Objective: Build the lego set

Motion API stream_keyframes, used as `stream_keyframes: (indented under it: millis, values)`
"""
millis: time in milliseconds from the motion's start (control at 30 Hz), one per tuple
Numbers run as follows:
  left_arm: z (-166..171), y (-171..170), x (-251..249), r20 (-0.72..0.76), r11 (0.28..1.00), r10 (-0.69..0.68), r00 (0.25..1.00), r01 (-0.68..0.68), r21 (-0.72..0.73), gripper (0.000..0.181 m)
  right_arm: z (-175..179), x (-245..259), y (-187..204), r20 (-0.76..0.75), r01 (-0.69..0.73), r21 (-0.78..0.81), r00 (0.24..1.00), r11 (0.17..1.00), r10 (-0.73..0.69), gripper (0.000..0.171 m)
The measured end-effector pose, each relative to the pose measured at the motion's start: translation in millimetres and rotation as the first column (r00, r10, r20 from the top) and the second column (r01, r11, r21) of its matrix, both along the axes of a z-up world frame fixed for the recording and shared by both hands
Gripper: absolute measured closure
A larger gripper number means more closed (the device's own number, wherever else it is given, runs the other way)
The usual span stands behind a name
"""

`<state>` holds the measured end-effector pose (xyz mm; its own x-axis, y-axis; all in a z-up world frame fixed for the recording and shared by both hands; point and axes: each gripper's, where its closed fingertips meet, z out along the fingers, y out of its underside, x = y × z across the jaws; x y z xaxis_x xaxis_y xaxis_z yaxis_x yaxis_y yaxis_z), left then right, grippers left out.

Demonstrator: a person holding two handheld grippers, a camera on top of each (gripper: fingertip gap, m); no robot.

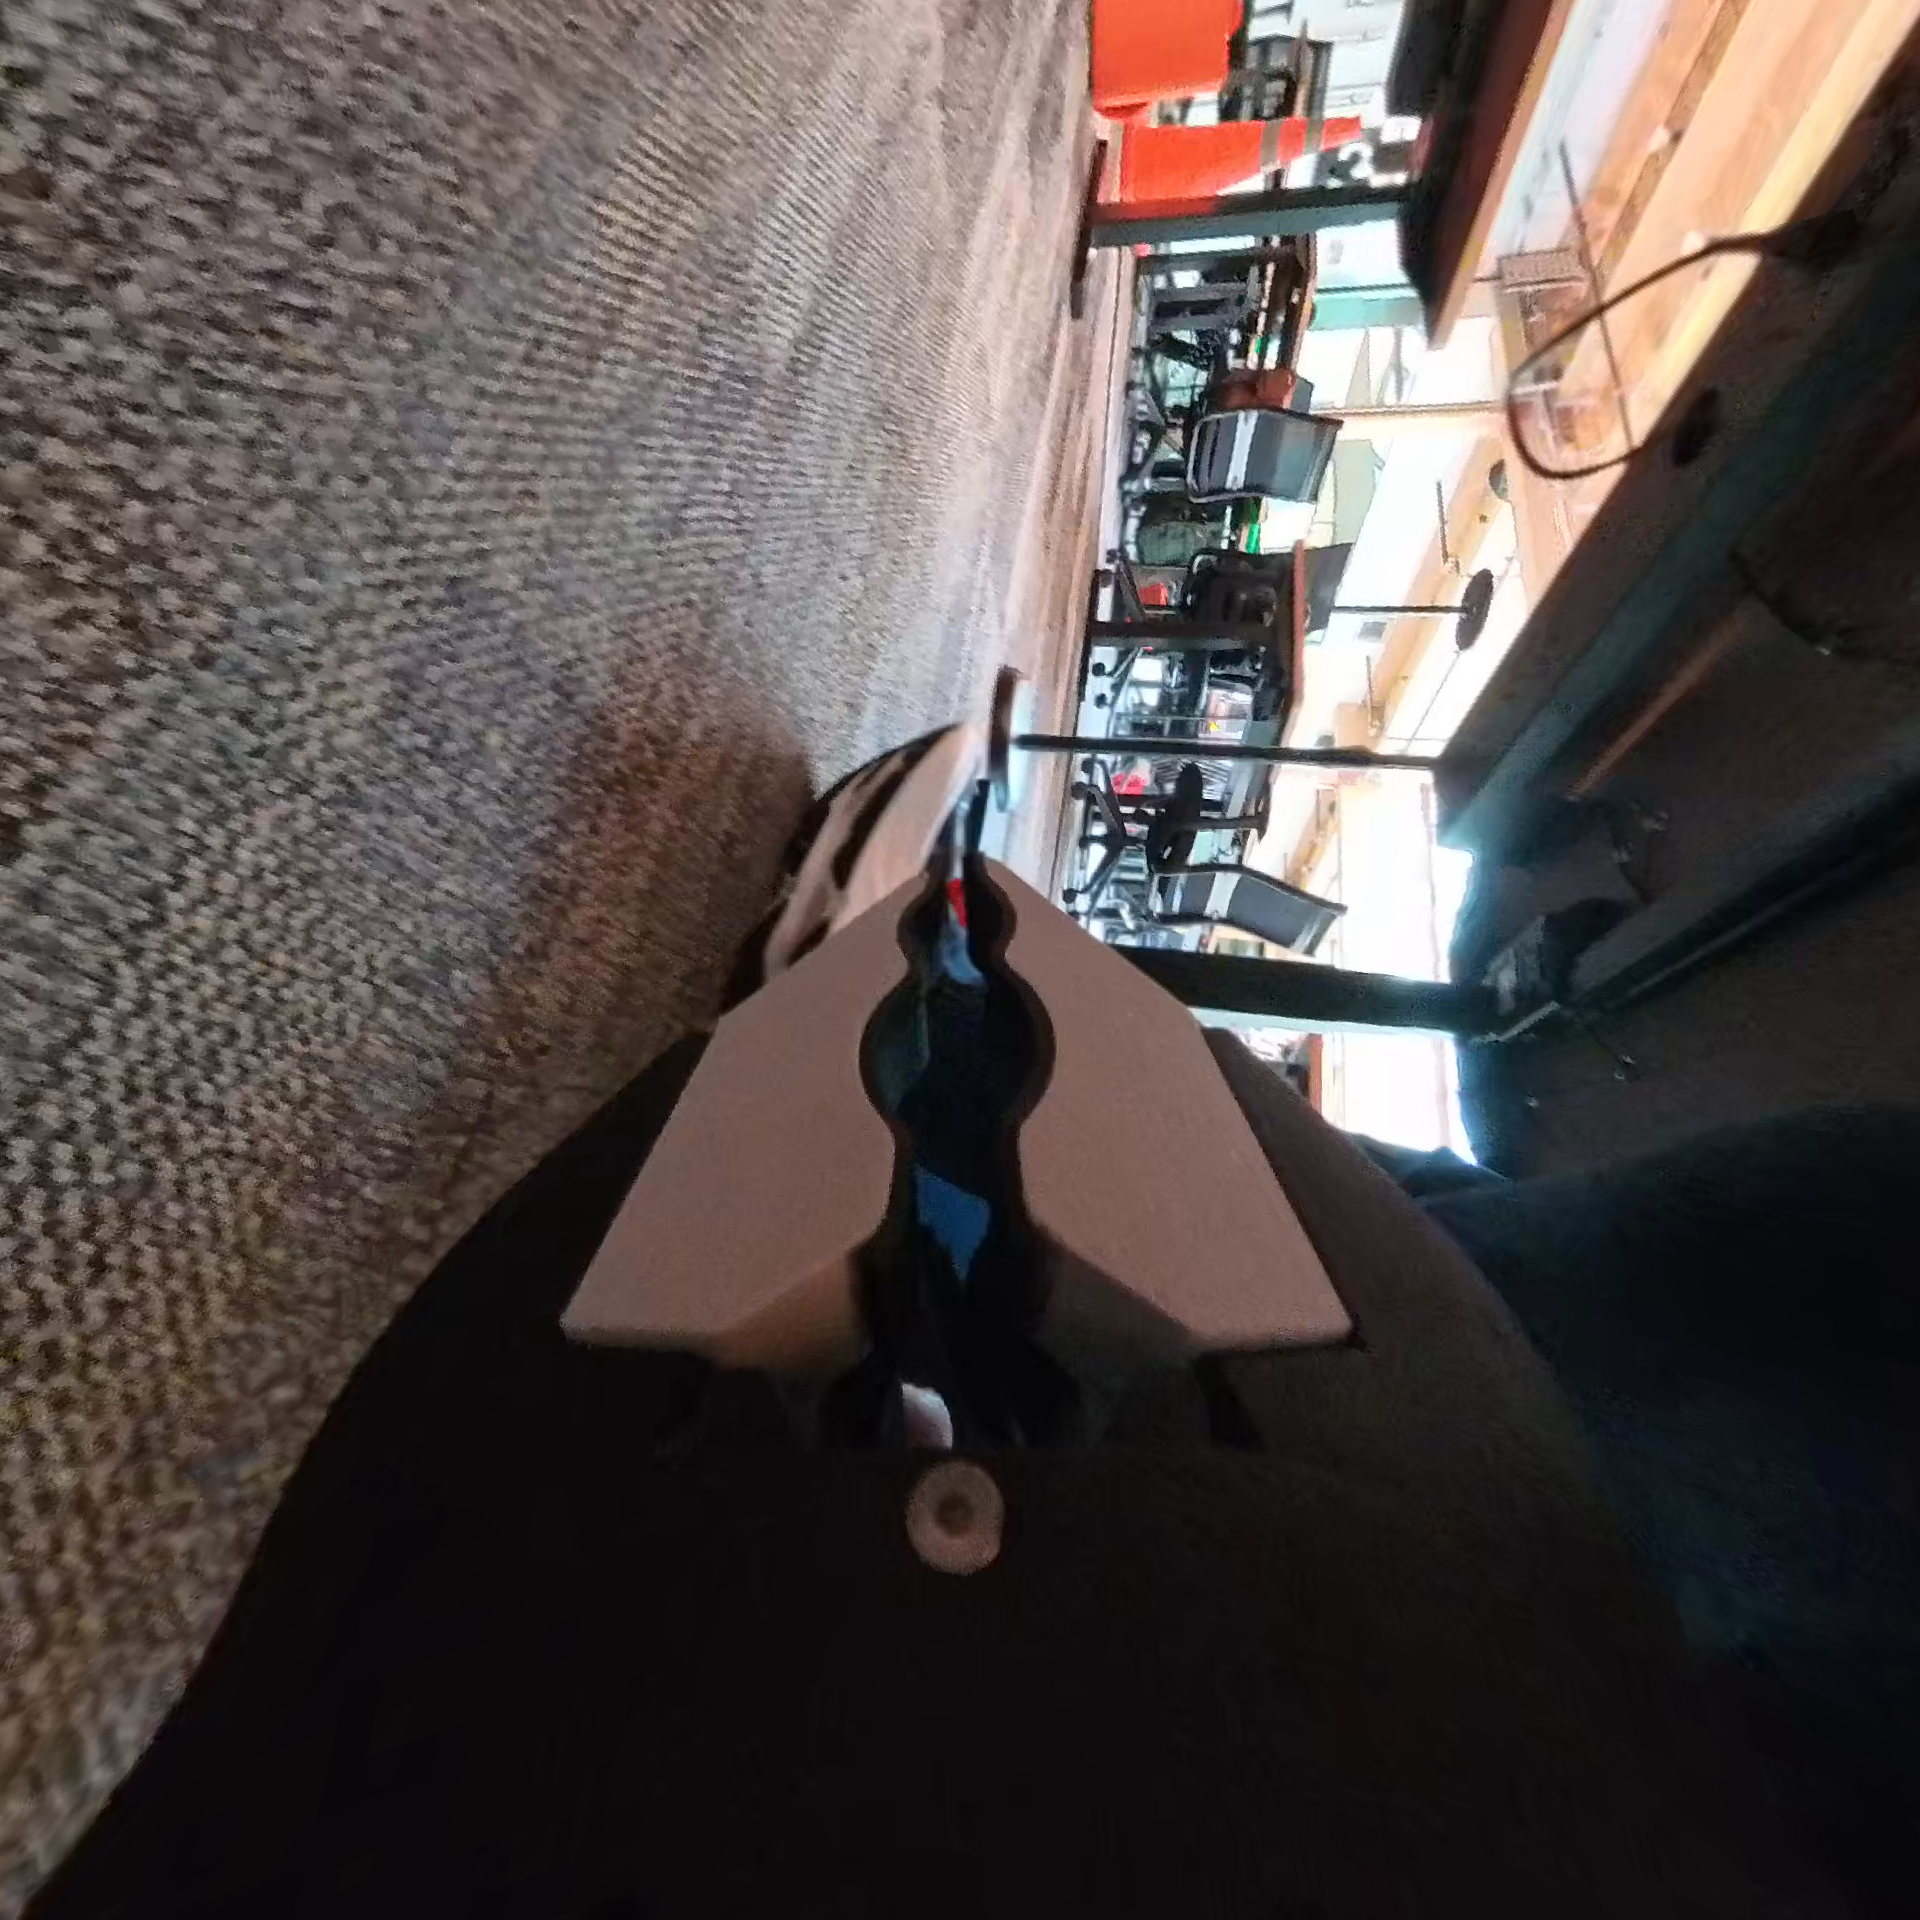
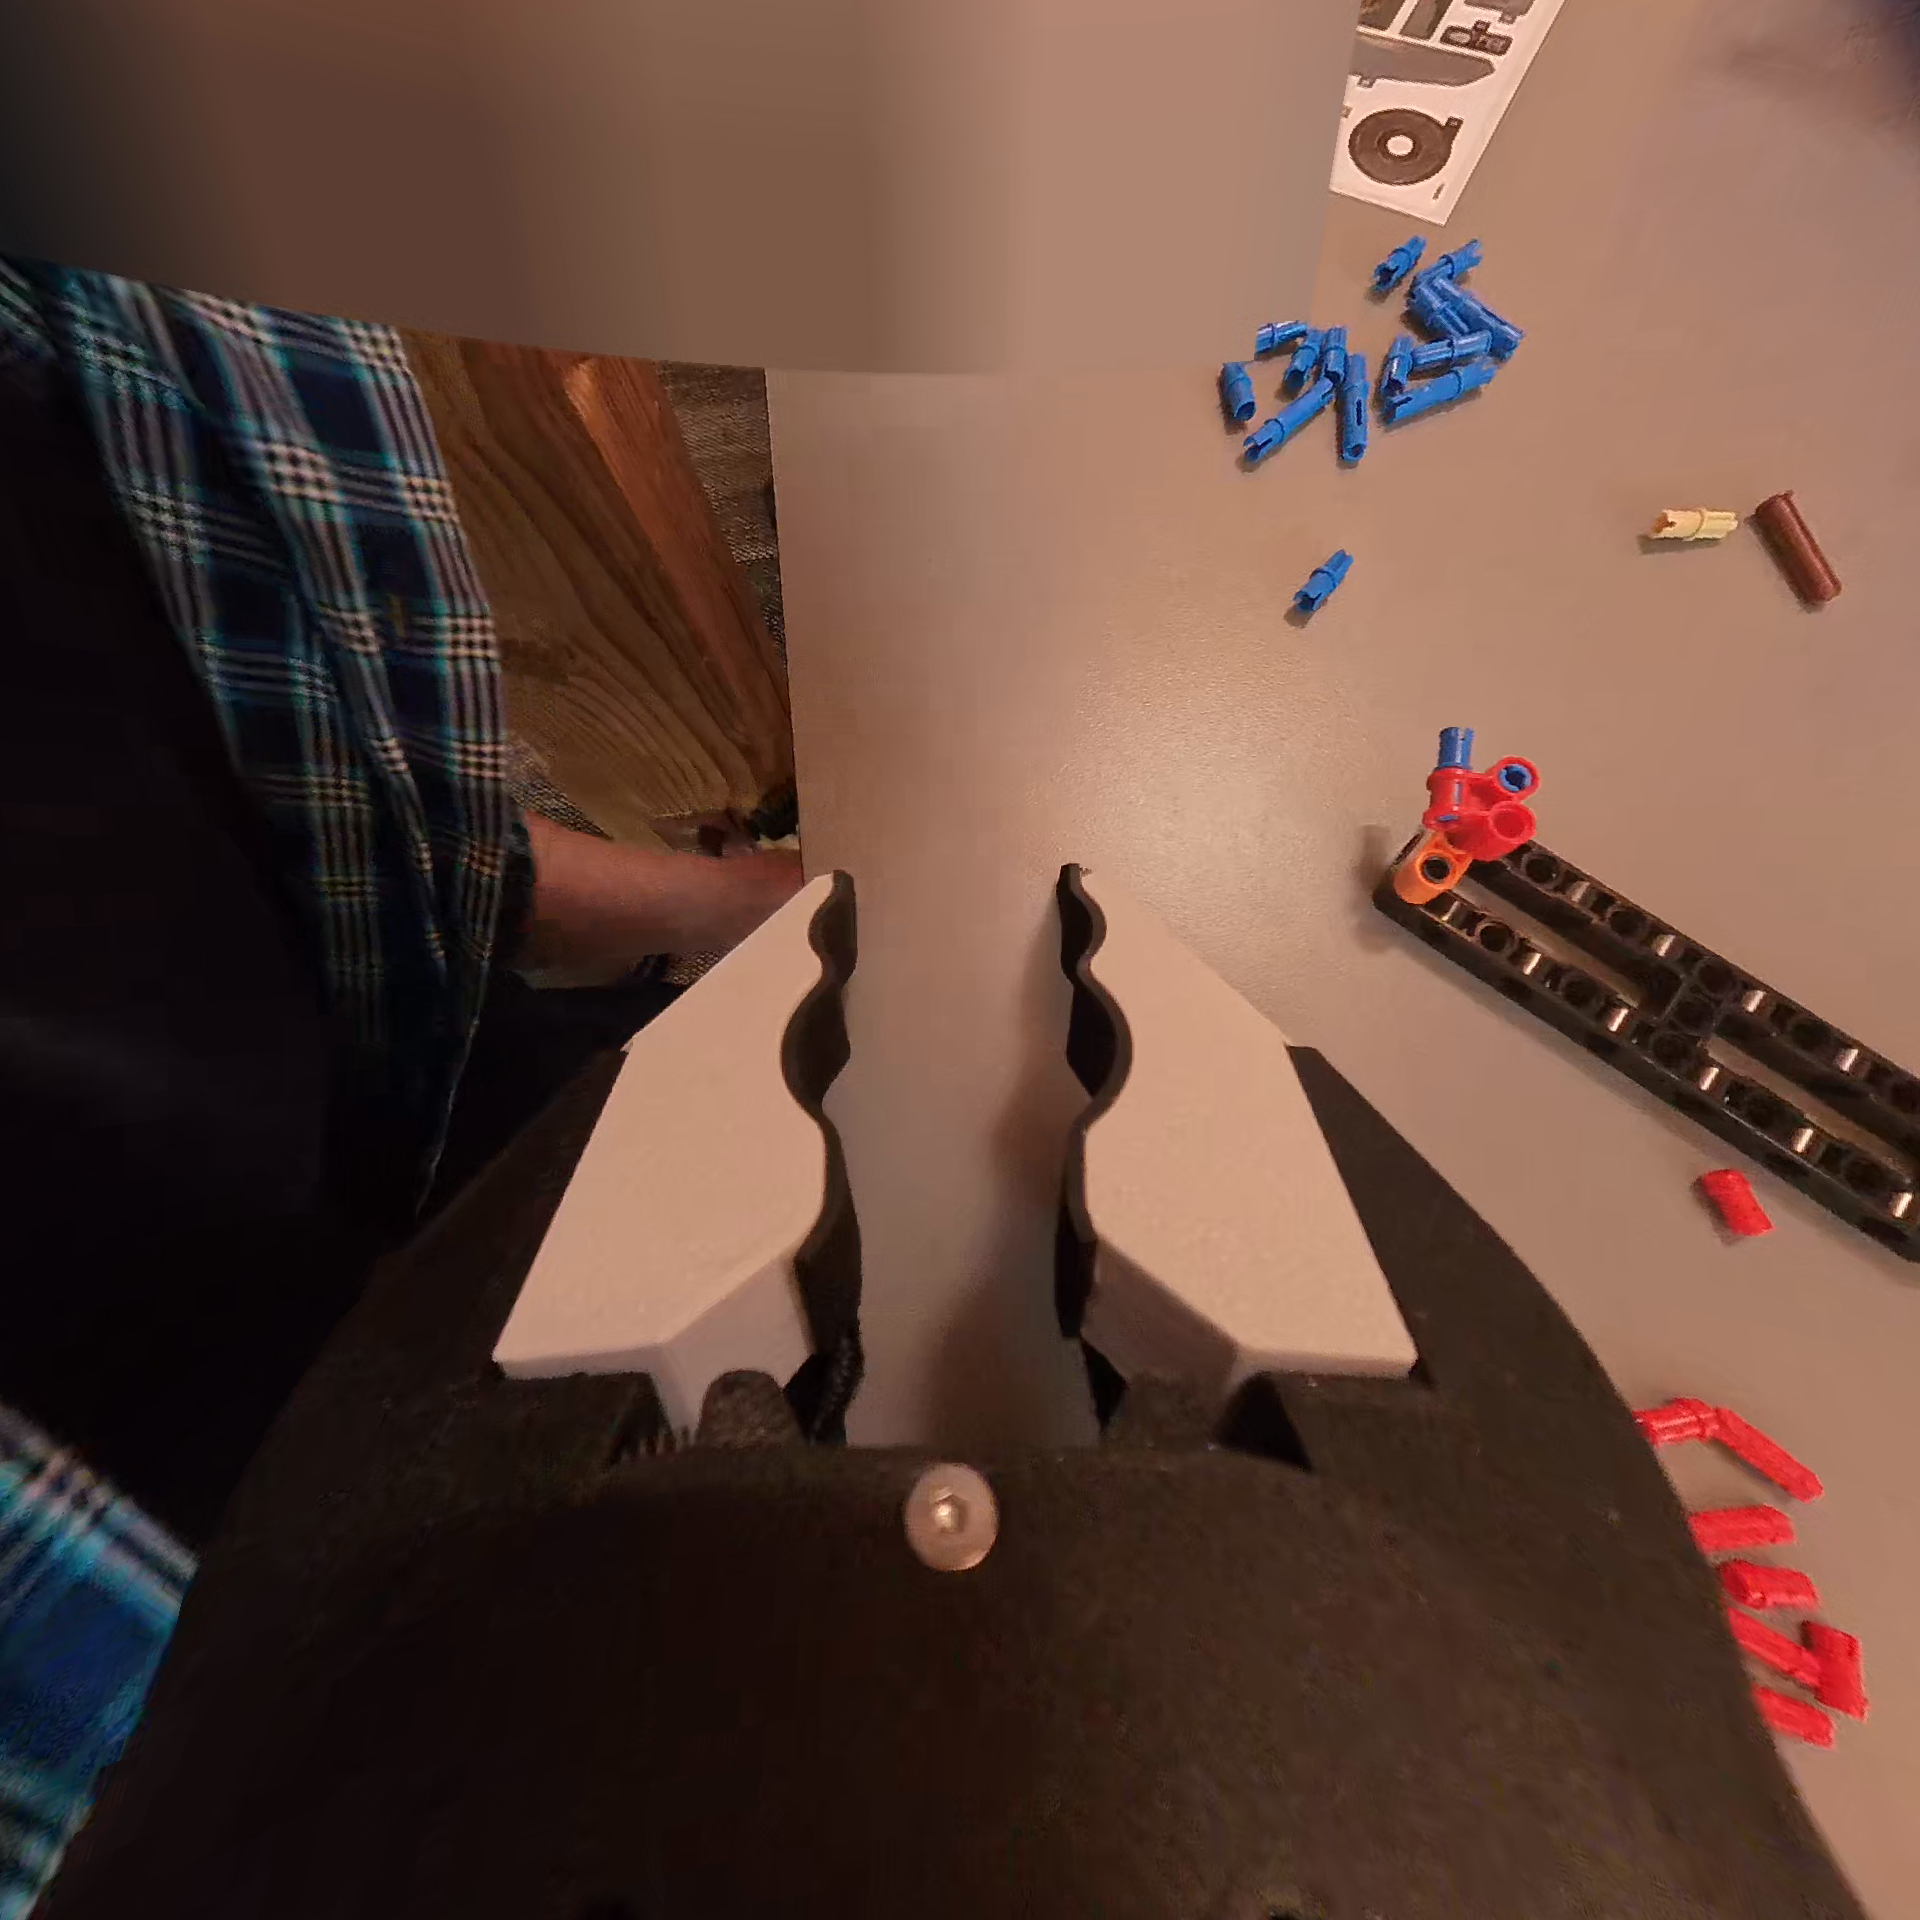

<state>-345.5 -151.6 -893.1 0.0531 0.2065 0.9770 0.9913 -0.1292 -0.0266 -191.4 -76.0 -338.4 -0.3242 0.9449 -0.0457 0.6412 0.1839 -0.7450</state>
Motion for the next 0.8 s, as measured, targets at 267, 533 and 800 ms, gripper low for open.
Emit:
stream_keyframes:
  millis: [267, 533, 800]
  values:
    - [121, -22, 38, -0.010, 0.991, -0.129, 0.992, 0.129, -0.038, 0.179, 3, 2, -4, 0.005, -0.026, -0.059, 1.000, 0.998, 0.027, 0.123]
    - [216, -42, 70, -0.058, 0.930, -0.339, 0.939, 0.325, -0.172, 0.180, 10, 4, -8, -0.021, -0.060, -0.116, 0.998, 0.991, 0.058, 0.119]
    - [321, -64, 69, -0.085, 0.914, -0.356, 0.931, 0.328, -0.237, 0.179, 26, 5, -6, -0.071, -0.073, -0.254, 0.996, 0.964, 0.056, 0.116]
